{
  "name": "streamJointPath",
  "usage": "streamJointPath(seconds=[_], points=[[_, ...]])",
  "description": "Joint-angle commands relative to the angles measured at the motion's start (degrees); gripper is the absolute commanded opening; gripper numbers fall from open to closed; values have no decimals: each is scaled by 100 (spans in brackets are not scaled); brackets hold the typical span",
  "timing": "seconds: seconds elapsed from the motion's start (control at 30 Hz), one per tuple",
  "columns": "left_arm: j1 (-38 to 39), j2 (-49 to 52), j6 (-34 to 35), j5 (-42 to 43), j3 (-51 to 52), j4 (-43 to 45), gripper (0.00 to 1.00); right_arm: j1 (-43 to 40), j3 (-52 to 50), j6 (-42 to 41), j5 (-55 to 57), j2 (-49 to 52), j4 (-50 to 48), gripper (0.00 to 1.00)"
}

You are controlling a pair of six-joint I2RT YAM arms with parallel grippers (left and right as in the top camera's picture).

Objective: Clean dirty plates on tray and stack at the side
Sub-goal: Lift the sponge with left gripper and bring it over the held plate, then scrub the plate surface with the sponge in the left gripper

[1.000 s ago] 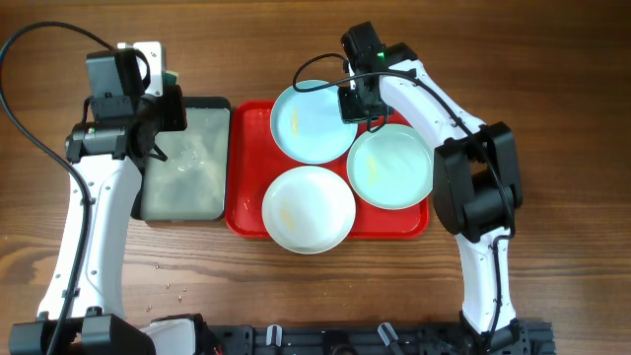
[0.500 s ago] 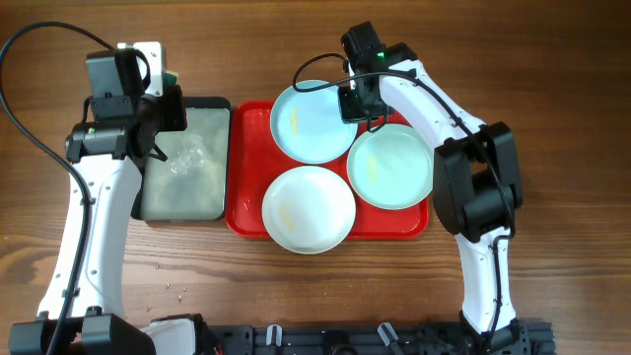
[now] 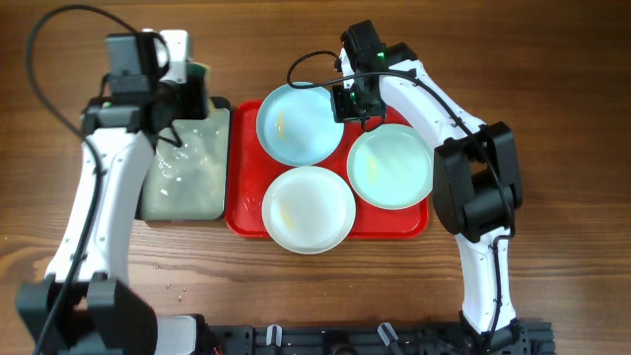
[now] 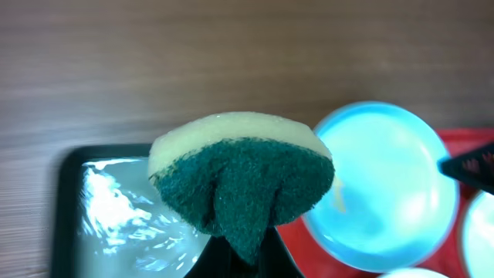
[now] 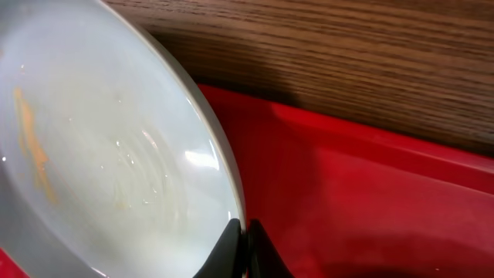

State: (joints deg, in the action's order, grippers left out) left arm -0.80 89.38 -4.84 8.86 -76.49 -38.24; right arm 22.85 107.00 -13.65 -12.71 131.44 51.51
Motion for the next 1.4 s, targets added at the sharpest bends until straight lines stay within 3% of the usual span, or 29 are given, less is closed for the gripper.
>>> streamJointPath(seconds=[0.0,0.33,0.67,1.13,1.37], points=[[444,529,634,485,-94,9,4,24,-63,-188,-236,133,-11,4],[1606,1635,1657,306,-94,892,4,24,-63,-306,-232,133,-90,4],[1641,2092,2044,-487,-85,1303,4,22,-63,-302,-210,133,-129,4],[1633,2815,2181,-444,-76,1294,4,24,-63,-291,-214,133,-136,4],[1639,3213,2162,330,-61,1211,4,28,-63,-289,-219,133,-133,4]])
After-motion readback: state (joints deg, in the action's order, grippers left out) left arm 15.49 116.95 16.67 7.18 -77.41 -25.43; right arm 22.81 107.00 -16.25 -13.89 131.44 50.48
